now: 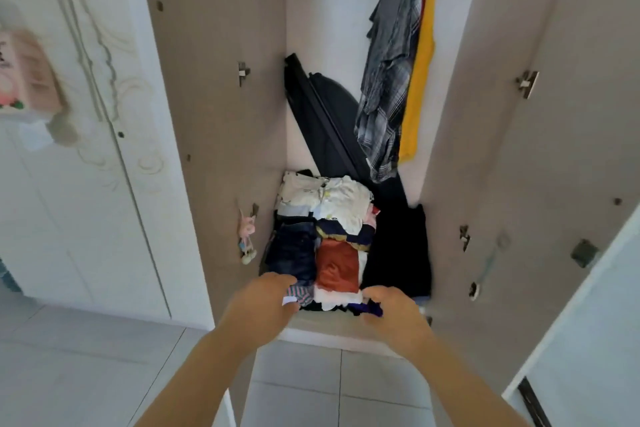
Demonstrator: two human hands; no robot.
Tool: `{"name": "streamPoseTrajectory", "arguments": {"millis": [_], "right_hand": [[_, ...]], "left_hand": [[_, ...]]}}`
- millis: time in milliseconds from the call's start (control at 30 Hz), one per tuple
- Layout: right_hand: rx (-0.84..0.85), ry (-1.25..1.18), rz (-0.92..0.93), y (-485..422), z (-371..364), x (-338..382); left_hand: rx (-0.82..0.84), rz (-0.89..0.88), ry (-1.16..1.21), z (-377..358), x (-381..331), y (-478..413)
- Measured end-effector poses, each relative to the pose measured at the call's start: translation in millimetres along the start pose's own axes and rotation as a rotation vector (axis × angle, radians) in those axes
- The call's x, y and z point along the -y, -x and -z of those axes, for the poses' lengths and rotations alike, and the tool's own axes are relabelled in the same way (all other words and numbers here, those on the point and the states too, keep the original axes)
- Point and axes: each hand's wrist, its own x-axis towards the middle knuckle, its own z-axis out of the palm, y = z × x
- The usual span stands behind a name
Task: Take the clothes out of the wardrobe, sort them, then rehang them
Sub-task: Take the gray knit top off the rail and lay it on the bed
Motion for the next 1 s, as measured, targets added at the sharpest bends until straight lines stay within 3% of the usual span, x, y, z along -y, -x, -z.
{"name": "streamPoseTrajectory", "arguments": {"millis": [233, 500, 1000], "right_hand": [[-0.233, -0.074, 0.055, -106.4, 91.7, 32.5], [-0.44, -0.102, 0.148, -223.8, 195.8, 55.0], [-0.767, -0.017, 0.526, -431.0, 385.3, 78.0]], "left_hand": [[-0.176, -0.183, 0.097, 74.0, -17.5, -147.2], [-0.411, -0.277, 0.252, 146.8, -61.0, -282.7], [-0.817, -0.367, 0.236, 256.7, -125.2, -493.9]]}}
